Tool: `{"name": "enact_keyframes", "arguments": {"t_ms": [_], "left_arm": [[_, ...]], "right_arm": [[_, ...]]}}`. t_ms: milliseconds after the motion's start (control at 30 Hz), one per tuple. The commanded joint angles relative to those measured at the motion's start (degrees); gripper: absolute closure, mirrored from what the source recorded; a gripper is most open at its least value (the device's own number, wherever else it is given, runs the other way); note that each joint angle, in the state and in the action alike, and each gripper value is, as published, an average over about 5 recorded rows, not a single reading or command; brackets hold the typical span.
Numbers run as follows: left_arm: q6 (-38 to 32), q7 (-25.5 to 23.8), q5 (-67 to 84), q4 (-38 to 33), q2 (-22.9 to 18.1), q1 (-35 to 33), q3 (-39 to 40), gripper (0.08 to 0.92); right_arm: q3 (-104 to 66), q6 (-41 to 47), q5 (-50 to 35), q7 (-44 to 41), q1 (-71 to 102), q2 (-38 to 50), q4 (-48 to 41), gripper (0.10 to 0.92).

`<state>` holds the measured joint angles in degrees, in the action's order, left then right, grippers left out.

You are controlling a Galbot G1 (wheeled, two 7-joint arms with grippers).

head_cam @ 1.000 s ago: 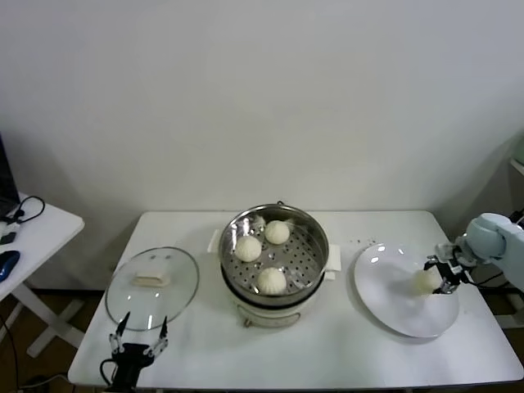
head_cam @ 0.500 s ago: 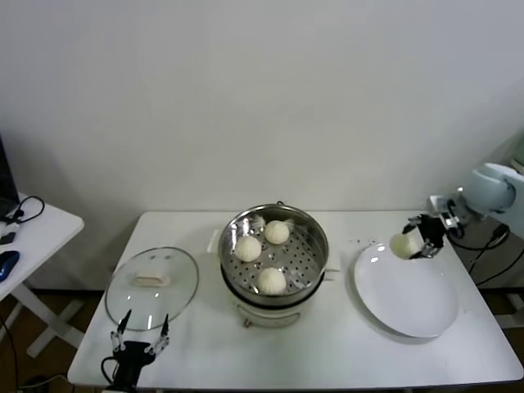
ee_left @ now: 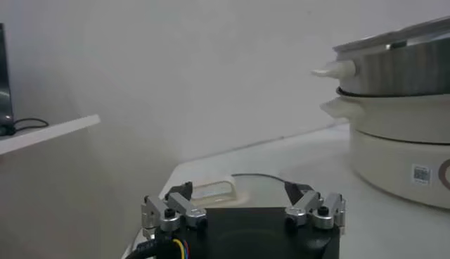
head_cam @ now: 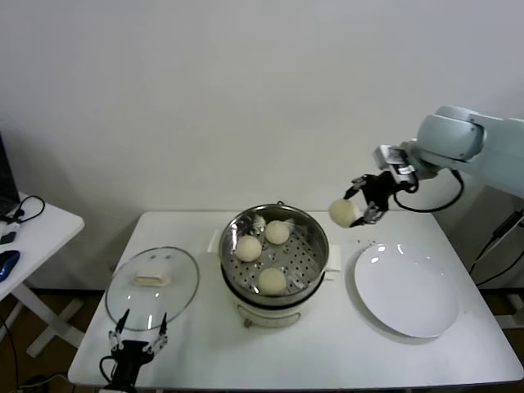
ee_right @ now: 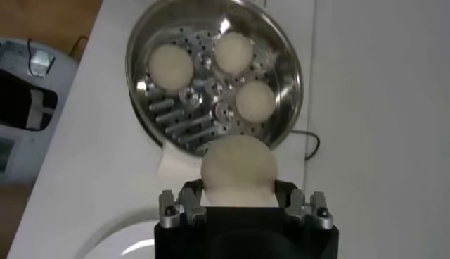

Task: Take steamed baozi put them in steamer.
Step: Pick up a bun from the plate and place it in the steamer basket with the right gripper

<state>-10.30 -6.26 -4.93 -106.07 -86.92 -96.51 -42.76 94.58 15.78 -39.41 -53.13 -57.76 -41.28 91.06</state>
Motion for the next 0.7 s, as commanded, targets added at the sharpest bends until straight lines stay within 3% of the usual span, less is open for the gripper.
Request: {"name": "enact_keyframes", "arguments": {"t_ms": [33, 700], "left_arm": [[0.07, -0.08, 0.14, -0.01, -0.11, 0.06, -0.06, 0.177], [0.12, -0.31, 0.16, 0.78, -0.14, 0.63, -0.26, 0.177]], "right_arm": [[0.05, 4.98, -2.17, 4.95, 4.12, -7.63, 4.06, 0.348], [-0.76, 10.08, 1.95, 10.18, 13.85, -14.53, -1.63, 0.347]]}}
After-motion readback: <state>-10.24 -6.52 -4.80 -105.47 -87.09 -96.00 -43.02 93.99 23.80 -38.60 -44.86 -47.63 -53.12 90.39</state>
